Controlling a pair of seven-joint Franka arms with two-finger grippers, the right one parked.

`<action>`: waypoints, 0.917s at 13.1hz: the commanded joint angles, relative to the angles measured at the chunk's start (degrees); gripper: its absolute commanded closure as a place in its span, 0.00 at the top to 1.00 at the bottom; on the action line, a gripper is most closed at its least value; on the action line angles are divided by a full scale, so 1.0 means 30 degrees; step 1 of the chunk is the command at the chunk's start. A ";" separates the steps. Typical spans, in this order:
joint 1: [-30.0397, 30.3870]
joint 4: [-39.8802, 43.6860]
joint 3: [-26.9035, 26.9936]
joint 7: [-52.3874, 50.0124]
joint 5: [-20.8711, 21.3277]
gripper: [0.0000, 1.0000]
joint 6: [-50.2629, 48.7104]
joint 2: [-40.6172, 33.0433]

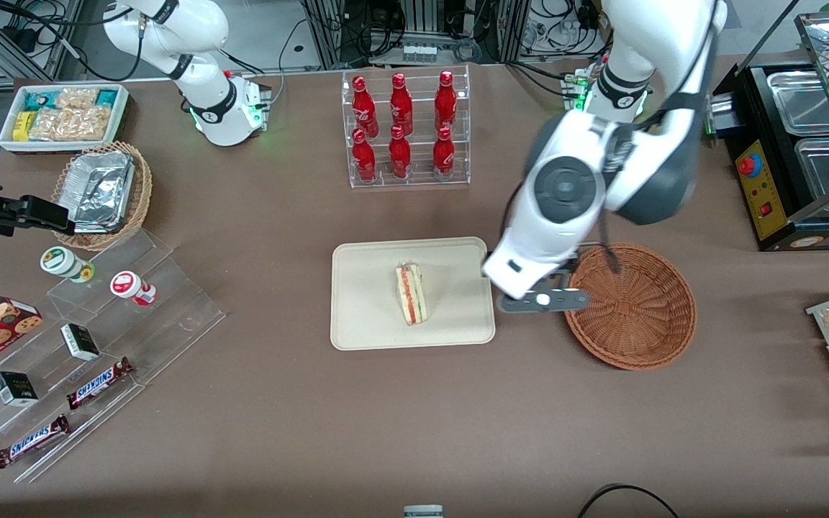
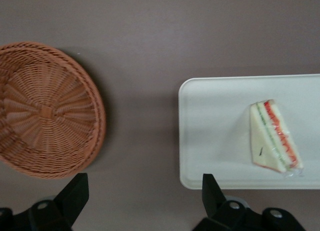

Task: Place sandwich from basket to tray

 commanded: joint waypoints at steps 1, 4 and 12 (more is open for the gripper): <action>-0.0152 -0.0717 0.1092 0.1988 -0.0508 1.00 -0.1012 -0.1293; -0.0123 -0.0776 0.1680 0.3687 -0.0508 1.00 -0.2474 -0.2230; 0.7308 -0.0980 -0.3758 0.5566 -0.0099 1.00 -0.4002 -0.4164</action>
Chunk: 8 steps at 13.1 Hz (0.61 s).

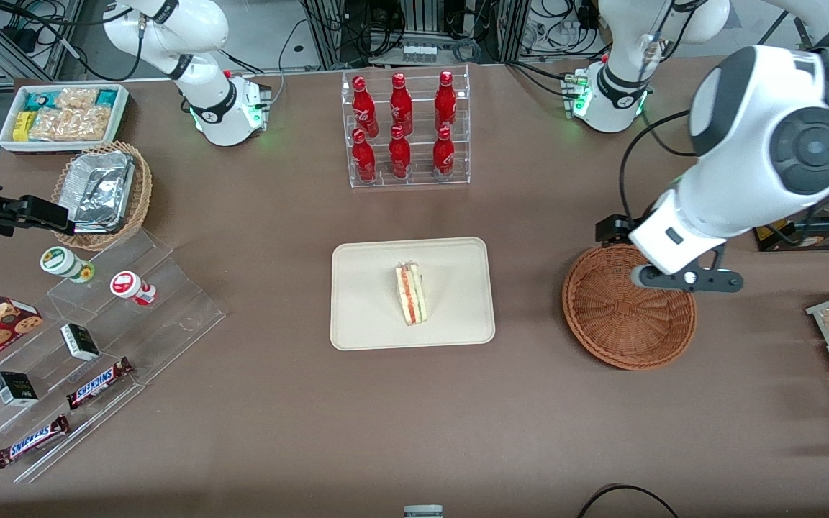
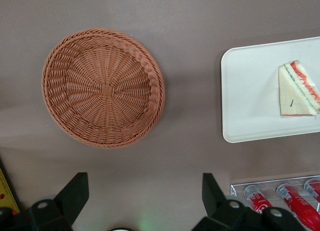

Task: Place sandwich from basket to tray

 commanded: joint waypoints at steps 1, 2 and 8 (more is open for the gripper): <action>0.2857 -0.1116 -0.2550 0.0649 0.0115 1.00 -0.0098 -0.1295; 0.3998 -0.1584 -0.3629 0.0912 0.0434 1.00 -0.0040 -0.1763; 0.6675 -0.3666 -0.5808 0.1468 0.1257 1.00 -0.0126 -0.3989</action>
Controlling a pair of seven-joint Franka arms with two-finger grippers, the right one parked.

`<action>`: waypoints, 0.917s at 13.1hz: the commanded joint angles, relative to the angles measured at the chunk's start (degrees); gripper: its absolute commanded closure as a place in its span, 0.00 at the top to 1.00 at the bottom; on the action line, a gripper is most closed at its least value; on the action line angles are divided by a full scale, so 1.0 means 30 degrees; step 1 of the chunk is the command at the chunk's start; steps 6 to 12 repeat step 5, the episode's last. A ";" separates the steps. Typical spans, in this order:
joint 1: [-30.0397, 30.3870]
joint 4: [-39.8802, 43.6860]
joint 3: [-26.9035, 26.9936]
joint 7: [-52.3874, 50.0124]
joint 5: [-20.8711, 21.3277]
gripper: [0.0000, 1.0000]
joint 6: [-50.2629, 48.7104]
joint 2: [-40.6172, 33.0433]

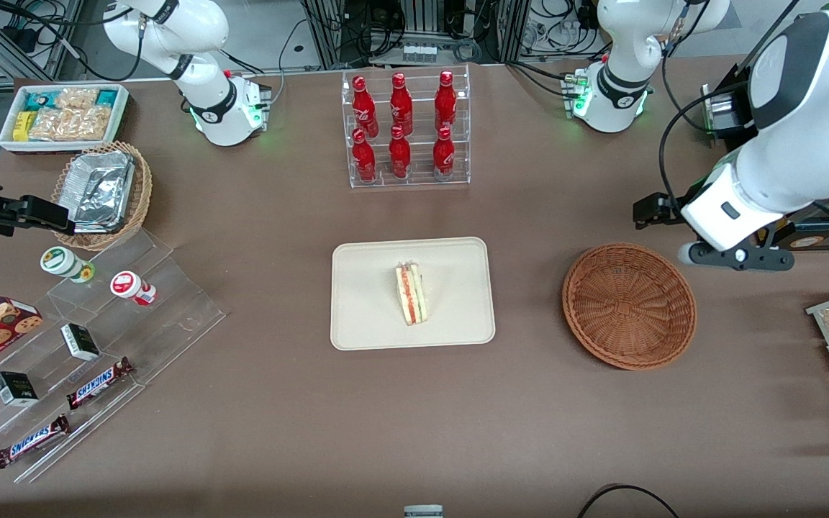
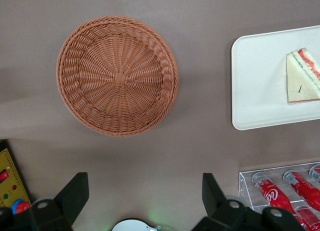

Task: Place sandwich from basket to tray

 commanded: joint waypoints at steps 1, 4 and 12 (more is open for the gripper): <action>0.0740 -0.1605 -0.0348 0.0734 0.0384 1.00 -0.0075 -0.1984; 0.1384 -0.1814 -0.0348 0.0764 0.0941 1.00 -0.0424 -0.2923; 0.1473 -0.1784 -0.0261 0.0764 0.0941 1.00 -0.0775 -0.3129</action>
